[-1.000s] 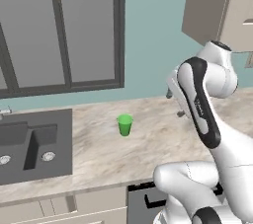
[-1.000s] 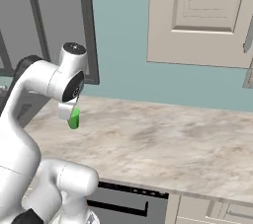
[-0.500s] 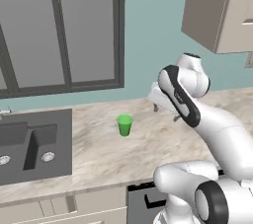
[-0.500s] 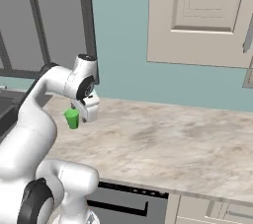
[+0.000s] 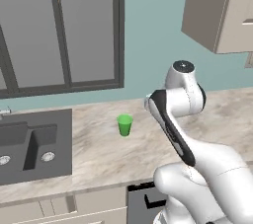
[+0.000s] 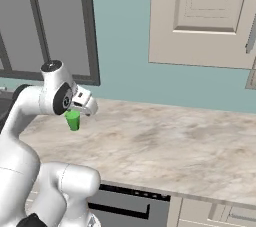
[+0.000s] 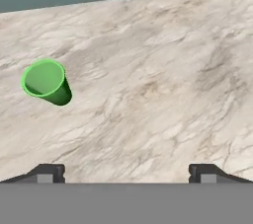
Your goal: Move the cup from next to the sink to the open cabinet. Then, move the bowl with the lemon to the fridge to clear the area for faucet cleaning.
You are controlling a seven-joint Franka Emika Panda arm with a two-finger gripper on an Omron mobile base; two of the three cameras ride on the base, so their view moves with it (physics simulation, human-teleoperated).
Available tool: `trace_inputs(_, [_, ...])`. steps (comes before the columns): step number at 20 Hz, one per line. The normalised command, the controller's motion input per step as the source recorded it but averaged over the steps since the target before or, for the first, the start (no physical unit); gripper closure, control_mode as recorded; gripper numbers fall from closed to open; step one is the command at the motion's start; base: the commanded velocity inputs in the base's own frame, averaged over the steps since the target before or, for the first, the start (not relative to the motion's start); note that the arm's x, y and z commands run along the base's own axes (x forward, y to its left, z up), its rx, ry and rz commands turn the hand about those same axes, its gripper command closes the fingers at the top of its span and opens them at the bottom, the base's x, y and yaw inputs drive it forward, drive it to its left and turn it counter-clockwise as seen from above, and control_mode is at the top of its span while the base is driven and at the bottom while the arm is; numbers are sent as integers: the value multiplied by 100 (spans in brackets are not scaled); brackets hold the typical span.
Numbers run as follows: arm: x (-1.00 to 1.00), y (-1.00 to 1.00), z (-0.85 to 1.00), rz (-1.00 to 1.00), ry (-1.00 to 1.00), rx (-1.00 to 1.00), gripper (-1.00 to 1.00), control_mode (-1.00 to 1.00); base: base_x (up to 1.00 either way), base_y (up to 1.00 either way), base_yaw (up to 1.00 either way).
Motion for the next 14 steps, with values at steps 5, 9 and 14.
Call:
trace_inputs(5, [4,0,0,0,-2,2,-100,-100,0,0,0])
trace_inputs(9, [72,25,1,0,9,3,-100,-100,0,0,0])
trace_inputs(14, [100,51,3,0,12,2,-100,-100,0,0,0])
